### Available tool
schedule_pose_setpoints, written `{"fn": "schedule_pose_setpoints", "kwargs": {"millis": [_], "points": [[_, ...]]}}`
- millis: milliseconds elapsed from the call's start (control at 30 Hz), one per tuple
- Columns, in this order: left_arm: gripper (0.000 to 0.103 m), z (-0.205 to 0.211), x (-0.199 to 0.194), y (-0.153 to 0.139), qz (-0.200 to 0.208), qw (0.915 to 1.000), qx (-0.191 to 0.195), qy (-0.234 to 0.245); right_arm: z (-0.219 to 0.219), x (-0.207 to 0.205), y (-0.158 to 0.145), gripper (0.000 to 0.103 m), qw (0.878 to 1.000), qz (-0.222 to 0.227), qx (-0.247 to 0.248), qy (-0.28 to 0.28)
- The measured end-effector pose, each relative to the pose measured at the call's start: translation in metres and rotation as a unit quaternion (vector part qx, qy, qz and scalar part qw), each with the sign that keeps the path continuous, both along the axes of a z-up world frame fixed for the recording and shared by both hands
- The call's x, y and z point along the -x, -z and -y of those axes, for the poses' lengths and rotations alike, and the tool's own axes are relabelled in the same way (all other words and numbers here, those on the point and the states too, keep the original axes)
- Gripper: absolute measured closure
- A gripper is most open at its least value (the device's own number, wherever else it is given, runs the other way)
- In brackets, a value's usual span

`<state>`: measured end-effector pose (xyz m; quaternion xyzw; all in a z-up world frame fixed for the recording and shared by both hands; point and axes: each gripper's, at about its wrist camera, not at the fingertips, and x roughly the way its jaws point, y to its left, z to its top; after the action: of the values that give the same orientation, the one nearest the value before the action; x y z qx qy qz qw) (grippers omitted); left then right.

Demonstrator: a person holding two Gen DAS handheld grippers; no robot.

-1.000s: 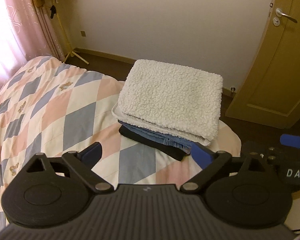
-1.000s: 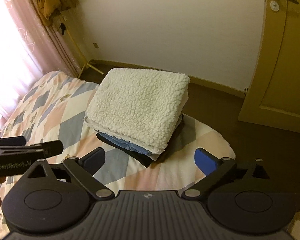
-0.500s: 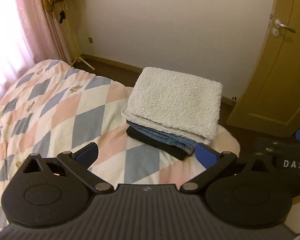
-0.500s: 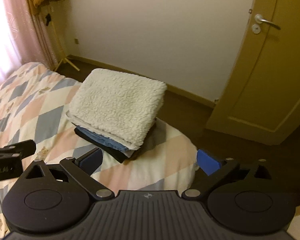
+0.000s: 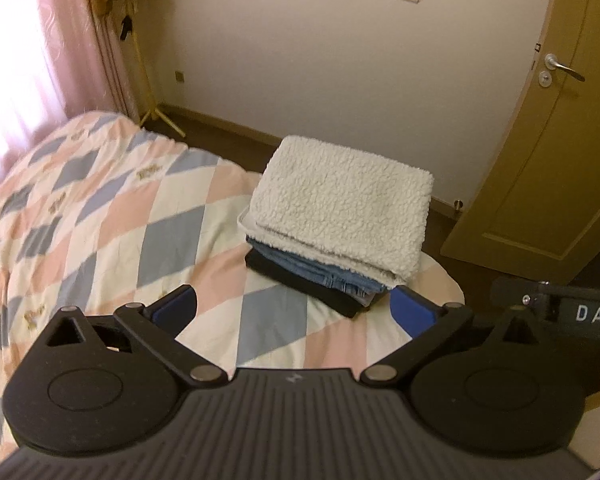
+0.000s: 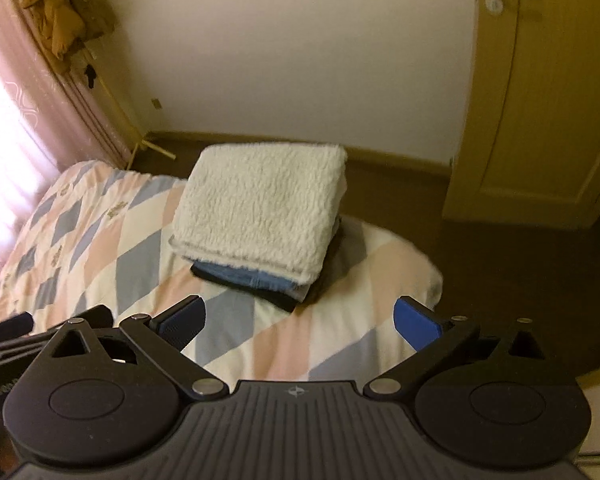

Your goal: Fold clothes

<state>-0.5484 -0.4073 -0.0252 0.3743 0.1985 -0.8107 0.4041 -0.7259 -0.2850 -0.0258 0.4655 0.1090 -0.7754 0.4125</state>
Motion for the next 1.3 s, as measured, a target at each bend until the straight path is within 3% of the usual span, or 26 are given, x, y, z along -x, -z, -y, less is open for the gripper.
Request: {"fn": "schedule_pose_setpoints", "kwargs": {"millis": [300,767,1300], "points": [[0.001,0.011,0.001,0.013,0.023,0.9992,-0.015,-0.029,0.013,-0.002,0.011,0.000,0.999,-0.010,-0.026,-0.017],[0.001,0.021,0.032,0.027,0.054,0.9980,-0.025,-0.022,0.029,0.020,0.028,0.000,0.999,-0.005,-0.044,-0.029],[0.001,0.026,0.072,0.019,0.058,0.9970,-0.018,-0.049,0.041,0.065,0.037,0.000,0.997,-0.001,-0.052,-0.055]]}}
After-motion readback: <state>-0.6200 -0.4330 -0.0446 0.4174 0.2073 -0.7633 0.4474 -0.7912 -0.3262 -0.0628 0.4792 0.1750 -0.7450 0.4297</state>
